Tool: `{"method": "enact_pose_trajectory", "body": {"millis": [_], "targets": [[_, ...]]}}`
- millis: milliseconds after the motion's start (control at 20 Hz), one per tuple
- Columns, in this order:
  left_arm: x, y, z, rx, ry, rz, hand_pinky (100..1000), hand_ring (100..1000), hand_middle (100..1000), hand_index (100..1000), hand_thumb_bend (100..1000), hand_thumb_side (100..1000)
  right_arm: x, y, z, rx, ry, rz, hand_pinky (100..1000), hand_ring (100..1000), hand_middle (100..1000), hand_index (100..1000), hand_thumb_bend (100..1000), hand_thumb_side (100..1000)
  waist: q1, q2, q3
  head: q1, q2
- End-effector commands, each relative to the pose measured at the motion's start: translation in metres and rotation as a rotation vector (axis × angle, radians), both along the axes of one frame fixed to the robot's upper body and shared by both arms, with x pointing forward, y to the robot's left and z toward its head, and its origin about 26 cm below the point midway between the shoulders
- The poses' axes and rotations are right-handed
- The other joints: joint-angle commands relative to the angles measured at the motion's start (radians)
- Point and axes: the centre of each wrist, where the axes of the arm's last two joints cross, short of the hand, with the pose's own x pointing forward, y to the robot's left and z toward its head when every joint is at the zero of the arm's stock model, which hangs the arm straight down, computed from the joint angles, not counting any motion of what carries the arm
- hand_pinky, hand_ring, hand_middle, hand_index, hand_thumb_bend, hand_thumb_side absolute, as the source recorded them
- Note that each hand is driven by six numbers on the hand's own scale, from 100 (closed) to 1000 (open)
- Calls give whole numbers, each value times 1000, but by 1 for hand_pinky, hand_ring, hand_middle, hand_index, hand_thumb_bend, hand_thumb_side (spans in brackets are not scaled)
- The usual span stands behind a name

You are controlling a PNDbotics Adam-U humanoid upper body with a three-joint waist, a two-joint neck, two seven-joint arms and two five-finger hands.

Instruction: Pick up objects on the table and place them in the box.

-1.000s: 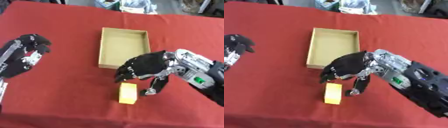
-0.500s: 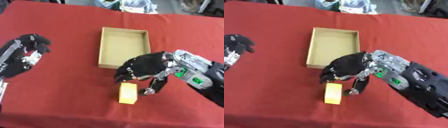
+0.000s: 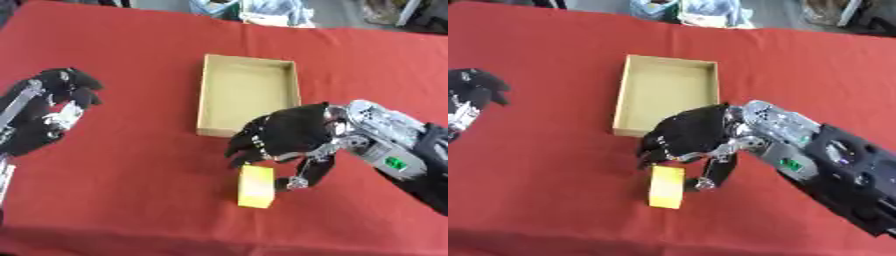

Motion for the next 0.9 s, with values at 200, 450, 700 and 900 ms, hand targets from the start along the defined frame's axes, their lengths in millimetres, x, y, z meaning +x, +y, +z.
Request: {"method": "enact_pose_trajectory", "body": {"millis": [200, 450, 700, 900], "targets": [[0, 1, 10, 4, -29, -1, 706, 605, 647, 693, 156, 599, -2, -2, 9, -237, -31, 143, 902, 973, 936, 954, 306, 190, 4, -11, -1, -1, 5], [-1, 1, 10, -1, -31, 1, 706, 605, 647, 693, 156, 600, -1, -5, 4, -233, -19, 134, 897, 971, 935, 954, 299, 192, 6, -6, -3, -2, 5], [-1, 0, 10, -2, -31, 0, 707, 604, 646, 692, 155, 602, 0, -6, 3, -229, -18, 132, 896, 970, 932, 953, 293, 194, 2, 0, 1, -8, 5], [-1, 0, 11, -2, -34, -1, 707, 604, 646, 691, 155, 602, 0, -6, 2, -226, -19, 129, 894, 968, 928, 947, 286, 194, 0, 4, 5, -11, 5]]}}
